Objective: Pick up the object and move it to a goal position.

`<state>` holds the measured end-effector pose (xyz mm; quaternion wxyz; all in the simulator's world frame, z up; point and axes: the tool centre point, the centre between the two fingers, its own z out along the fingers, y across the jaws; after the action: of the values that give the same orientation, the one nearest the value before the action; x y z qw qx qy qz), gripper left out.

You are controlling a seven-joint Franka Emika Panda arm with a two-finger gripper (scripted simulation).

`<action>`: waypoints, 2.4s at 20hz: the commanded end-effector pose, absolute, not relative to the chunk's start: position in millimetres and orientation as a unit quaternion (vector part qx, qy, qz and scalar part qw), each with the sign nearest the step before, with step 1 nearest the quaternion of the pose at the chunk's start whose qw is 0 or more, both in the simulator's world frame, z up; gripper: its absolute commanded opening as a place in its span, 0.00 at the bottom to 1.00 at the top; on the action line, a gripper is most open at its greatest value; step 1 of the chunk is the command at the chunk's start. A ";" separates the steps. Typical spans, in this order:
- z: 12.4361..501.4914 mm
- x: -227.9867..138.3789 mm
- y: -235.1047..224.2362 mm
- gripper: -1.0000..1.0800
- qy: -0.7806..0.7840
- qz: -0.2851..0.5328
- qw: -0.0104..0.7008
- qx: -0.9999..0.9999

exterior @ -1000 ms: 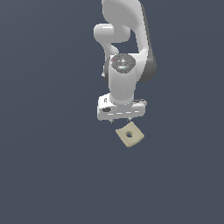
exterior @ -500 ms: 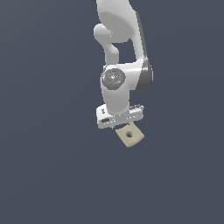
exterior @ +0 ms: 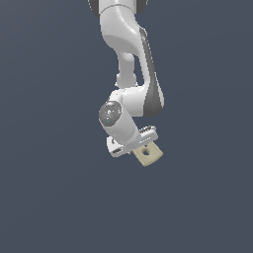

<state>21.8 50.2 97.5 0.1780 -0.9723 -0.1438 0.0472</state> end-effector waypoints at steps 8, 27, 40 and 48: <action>71.8 36.7 56.2 0.81 -0.190 0.023 0.293 -0.937; 59.7 58.6 54.4 0.81 -0.226 -0.050 0.413 -0.881; 40.1 55.0 76.7 0.81 -0.226 -0.050 0.413 -0.881; 40.1 55.0 76.7 0.00 -0.226 -0.050 0.413 -0.881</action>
<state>57.8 72.6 44.1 0.4109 -0.8819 -0.2249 -0.0539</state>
